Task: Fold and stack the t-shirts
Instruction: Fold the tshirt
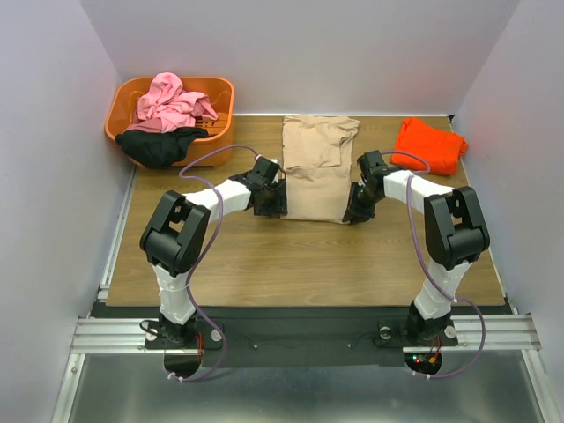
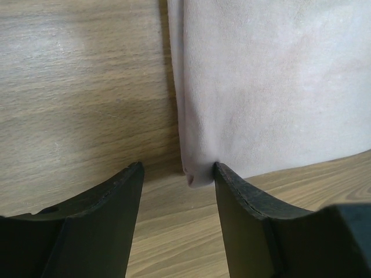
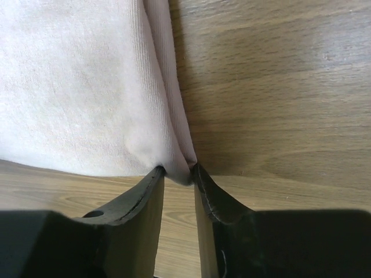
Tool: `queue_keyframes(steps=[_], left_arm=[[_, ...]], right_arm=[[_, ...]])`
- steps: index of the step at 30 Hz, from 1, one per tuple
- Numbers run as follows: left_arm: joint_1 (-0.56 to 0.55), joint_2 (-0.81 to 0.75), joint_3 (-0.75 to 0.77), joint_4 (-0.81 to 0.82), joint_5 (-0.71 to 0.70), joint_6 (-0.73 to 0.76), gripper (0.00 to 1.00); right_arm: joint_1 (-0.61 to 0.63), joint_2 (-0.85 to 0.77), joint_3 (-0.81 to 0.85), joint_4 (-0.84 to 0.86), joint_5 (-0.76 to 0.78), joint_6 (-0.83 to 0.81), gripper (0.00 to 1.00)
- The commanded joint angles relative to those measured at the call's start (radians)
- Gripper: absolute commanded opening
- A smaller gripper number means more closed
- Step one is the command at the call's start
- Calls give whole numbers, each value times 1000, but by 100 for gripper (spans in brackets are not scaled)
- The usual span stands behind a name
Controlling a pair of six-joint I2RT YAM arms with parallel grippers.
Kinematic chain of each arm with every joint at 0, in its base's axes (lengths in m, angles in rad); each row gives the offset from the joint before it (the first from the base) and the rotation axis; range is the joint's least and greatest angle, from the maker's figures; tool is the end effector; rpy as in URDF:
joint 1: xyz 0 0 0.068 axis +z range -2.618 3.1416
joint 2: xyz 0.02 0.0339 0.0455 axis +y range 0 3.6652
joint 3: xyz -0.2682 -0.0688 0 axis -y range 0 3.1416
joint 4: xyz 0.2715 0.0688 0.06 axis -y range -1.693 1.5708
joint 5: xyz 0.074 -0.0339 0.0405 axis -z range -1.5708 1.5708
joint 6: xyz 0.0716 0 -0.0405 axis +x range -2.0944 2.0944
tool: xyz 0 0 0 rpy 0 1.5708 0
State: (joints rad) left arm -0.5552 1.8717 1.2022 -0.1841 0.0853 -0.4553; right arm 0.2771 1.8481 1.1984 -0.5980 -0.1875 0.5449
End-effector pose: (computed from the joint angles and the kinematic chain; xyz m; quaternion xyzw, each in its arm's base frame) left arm 0.3751 -0.2398 0.1387 0.0617 0.9336 -0.2047 0.2875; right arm 0.3731 0.1200 0.1181 0.1163 0.9759 0.1487 0.1099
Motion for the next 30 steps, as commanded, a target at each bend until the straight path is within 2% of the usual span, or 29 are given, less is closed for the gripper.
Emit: queue_keyframes(steps=[1, 14, 19, 20, 22, 23, 26, 30], left_arm=[[-9, -49, -24, -2, -10, -8, 62], [-37, -26, -35, 28, 37, -22, 49], [-37, -23, -39, 26, 30, -22, 33], [-37, -22, -38, 28, 30, -22, 26], [-37, -23, -41, 26, 28, -22, 21], [-37, -20, -39, 26, 27, -22, 14], [-37, -20, -39, 26, 31, -19, 4], [-35, -37, -50, 26, 34, -14, 0]], right_arm=[[4, 2, -5, 61, 29, -14, 32], [5, 5, 0, 69, 49, -25, 29], [5, 25, 16, 72, 49, -37, 23], [5, 28, 18, 70, 49, -39, 21], [4, 31, 23, 70, 49, -46, 16], [5, 28, 23, 70, 51, -51, 10], [5, 10, 12, 67, 48, -57, 0], [5, -35, -19, 64, 28, -65, 0]])
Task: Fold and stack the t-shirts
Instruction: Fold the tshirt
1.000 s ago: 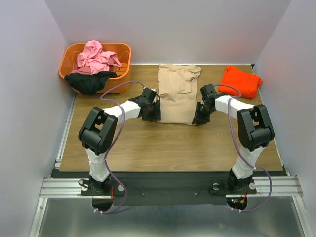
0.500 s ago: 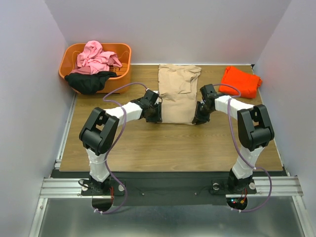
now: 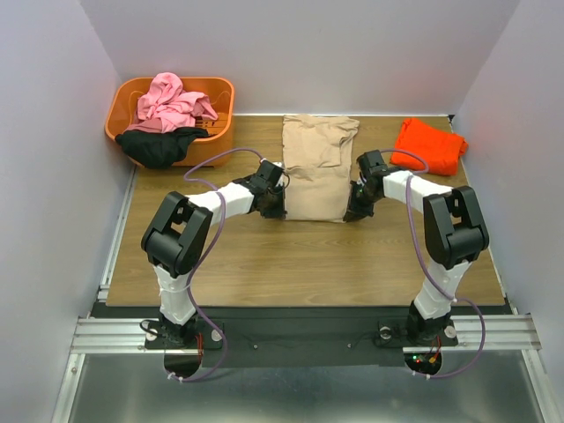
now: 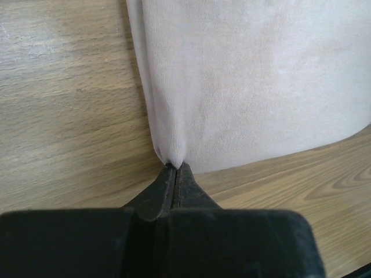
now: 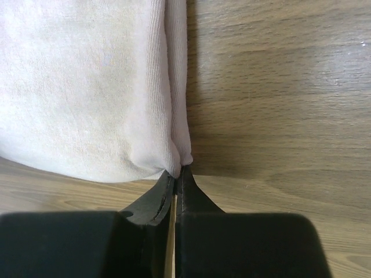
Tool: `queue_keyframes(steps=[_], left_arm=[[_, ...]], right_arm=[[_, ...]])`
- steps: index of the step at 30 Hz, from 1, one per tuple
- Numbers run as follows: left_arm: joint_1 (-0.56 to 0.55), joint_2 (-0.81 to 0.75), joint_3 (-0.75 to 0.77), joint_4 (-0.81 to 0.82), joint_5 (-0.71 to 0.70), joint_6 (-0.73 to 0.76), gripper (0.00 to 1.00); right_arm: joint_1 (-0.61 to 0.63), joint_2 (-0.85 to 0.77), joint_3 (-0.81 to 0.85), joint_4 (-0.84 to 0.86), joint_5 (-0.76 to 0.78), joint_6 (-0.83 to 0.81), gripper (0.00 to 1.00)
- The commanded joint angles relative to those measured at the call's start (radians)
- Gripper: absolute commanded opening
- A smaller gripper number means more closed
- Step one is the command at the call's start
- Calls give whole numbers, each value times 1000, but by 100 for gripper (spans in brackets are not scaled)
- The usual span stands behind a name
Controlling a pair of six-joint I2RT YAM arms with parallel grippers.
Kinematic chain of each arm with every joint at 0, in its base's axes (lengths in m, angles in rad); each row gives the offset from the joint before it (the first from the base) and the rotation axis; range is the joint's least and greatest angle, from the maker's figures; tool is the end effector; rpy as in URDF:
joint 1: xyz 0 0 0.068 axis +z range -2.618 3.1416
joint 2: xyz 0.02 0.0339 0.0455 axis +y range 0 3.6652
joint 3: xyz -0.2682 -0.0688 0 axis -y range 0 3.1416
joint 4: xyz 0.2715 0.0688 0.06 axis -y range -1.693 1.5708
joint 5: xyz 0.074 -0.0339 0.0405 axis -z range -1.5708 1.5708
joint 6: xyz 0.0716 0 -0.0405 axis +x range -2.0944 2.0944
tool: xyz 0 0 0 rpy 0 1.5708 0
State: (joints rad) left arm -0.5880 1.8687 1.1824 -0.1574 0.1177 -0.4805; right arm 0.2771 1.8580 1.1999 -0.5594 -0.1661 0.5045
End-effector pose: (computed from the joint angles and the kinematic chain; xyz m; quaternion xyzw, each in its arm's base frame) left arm 0.3641 -0.2529 0.1358 0.0710 0.9306 -0.2281 0.2775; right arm 0.3791 0.1201 0.1164 0.0968 0.9764 0.1422 0.1308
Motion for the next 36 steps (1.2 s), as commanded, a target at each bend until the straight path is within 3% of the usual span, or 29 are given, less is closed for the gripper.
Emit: queue_keyframes(steps=[1, 13, 20, 27, 36], left_arm=[[-4, -42, -35, -2, 3, 13, 0], [-48, -235, -176, 12, 22, -46, 0], [-176, -403, -322, 25, -21, -179, 0], [-275, -735, -507, 18, -70, -368, 0], [-490, -928, -506, -82, -185, -544, 0]], right_arm=[[5, -55, -28, 21, 4, -24, 1], [16, -345, -224, -43, -59, 15, 0], [65, -511, -325, -102, -75, 49, 0], [163, -712, -390, -192, -38, 123, 0], [224, -913, -303, -373, 10, 192, 0]])
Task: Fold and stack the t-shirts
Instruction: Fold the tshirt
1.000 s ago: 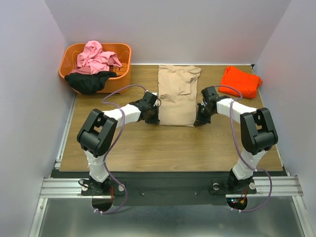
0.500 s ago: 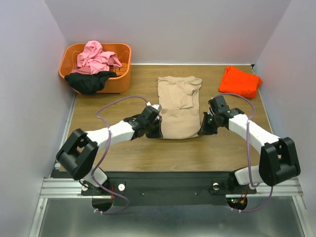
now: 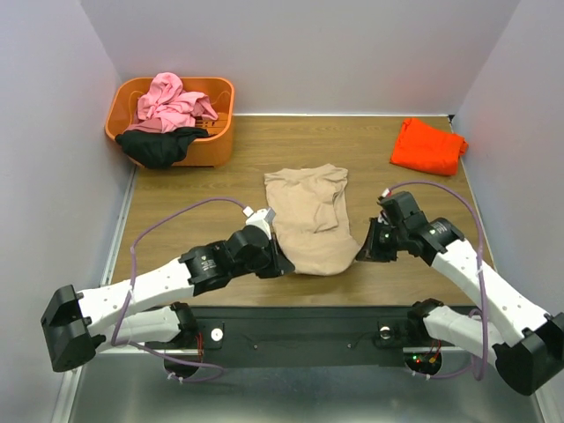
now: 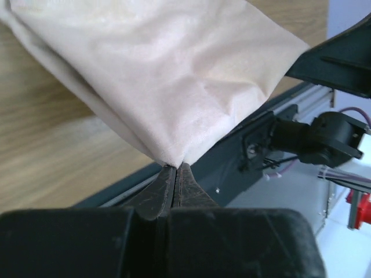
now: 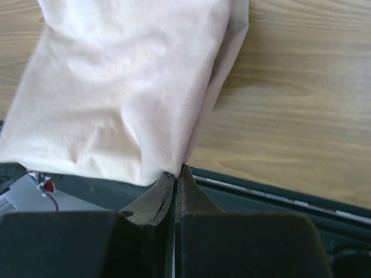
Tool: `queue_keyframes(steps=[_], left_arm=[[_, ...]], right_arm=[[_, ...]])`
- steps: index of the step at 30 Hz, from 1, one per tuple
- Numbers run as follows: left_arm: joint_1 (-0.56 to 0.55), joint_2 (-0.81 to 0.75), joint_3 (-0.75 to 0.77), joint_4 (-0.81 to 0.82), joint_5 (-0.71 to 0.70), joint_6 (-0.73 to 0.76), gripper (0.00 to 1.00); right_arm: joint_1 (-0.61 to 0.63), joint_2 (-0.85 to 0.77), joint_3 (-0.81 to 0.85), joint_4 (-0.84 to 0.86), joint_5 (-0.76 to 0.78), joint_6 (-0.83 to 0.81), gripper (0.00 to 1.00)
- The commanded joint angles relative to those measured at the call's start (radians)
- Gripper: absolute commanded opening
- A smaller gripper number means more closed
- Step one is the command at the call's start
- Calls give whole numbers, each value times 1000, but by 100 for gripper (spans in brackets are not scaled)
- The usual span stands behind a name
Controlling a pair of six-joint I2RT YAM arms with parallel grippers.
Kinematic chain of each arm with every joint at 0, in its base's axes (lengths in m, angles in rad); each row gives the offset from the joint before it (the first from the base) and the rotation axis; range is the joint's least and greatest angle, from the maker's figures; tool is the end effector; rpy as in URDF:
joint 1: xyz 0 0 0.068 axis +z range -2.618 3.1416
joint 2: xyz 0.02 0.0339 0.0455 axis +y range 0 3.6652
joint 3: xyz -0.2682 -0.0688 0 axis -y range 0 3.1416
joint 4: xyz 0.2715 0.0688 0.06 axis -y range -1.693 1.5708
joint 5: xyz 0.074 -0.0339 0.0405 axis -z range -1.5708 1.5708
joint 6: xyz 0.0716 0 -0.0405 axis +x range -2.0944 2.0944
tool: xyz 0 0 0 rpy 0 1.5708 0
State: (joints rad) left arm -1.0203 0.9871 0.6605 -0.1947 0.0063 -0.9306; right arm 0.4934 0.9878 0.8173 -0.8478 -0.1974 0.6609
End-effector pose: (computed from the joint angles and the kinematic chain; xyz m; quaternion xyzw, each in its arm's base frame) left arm 0.1434 -0.2345 0.2345 0.0404 0.8645 -0.4163 0.2787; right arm 0.1922 0.1193 0.2277 0.0533 0.9563 0.2275 0.1757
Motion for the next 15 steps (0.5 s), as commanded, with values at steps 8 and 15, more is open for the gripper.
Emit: queue_keyframes(steps=[8, 15], left_arm=[[-67, -39, 117, -133, -173, -82, 0], [-9, 13, 162, -129, -195, -51, 0]], right_arm=[[8, -28, 204, -128, 96, 34, 0], [8, 83, 316, -102, 225, 25, 0]])
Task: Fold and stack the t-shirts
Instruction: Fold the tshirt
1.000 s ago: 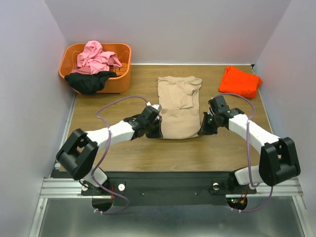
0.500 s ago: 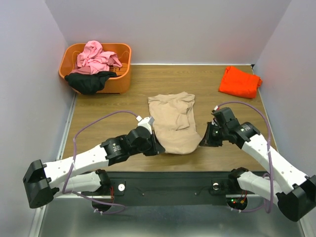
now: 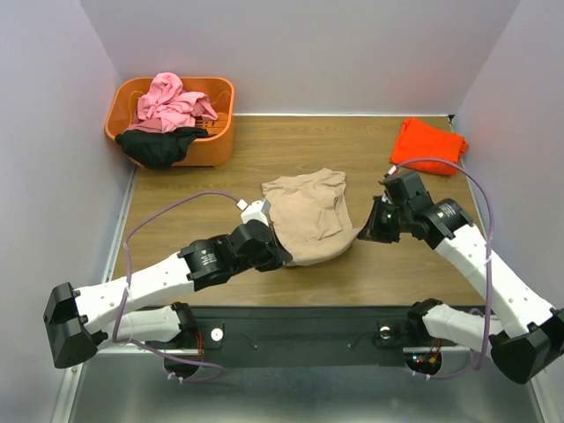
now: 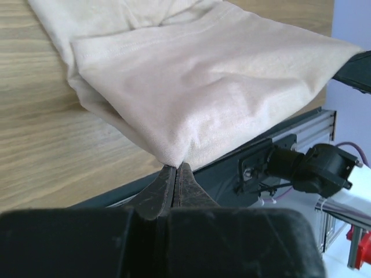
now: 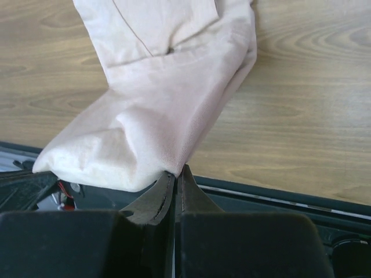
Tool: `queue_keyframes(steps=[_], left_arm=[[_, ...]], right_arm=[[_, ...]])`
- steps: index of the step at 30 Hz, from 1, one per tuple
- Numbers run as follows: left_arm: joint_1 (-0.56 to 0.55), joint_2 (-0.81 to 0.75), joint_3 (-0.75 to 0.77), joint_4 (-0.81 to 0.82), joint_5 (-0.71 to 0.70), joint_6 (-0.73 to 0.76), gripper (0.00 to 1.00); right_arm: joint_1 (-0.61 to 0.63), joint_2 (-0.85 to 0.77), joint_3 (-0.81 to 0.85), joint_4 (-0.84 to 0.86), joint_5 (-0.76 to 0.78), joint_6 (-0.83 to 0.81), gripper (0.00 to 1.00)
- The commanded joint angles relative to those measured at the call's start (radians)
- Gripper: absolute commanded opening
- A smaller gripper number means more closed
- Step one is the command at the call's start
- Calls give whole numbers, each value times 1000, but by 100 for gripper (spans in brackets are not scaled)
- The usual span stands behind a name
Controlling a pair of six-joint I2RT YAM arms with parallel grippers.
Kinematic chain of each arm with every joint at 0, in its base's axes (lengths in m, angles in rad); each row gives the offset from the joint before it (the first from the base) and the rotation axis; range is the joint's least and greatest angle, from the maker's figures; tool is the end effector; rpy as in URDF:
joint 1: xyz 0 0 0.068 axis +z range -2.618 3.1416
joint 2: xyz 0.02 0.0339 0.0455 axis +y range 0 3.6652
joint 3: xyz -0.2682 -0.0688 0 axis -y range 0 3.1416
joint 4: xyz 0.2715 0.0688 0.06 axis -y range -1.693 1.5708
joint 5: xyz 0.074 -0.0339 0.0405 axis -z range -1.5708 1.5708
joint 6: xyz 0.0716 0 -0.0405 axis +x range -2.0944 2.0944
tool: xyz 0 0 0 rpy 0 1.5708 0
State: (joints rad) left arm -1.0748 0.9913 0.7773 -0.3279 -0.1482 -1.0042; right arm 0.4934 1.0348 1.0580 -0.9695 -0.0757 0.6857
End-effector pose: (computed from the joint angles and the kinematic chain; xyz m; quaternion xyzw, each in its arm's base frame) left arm 0.1403 -0.2370 0.2642 -0.0058 0.8689 -0.3904 0.3042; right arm 0.2071 0.1175 0.2924 0.0797 0.9477 0.2006 0.2351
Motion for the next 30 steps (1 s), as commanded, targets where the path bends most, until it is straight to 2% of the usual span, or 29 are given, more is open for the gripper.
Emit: queue_keyframes(steps=[1, 6, 12, 30], left_arm=[[61, 13, 48, 18, -27, 33, 0], [189, 66, 76, 56, 50, 113, 0], [289, 136, 137, 79, 108, 197, 0], [444, 348, 260, 141, 225, 289, 0]], right_arm=[[8, 63, 86, 34, 112, 0, 0], [8, 148, 167, 52, 189, -11, 0], [7, 252, 264, 81, 260, -40, 1], [-1, 485, 441, 147, 363, -118, 0]])
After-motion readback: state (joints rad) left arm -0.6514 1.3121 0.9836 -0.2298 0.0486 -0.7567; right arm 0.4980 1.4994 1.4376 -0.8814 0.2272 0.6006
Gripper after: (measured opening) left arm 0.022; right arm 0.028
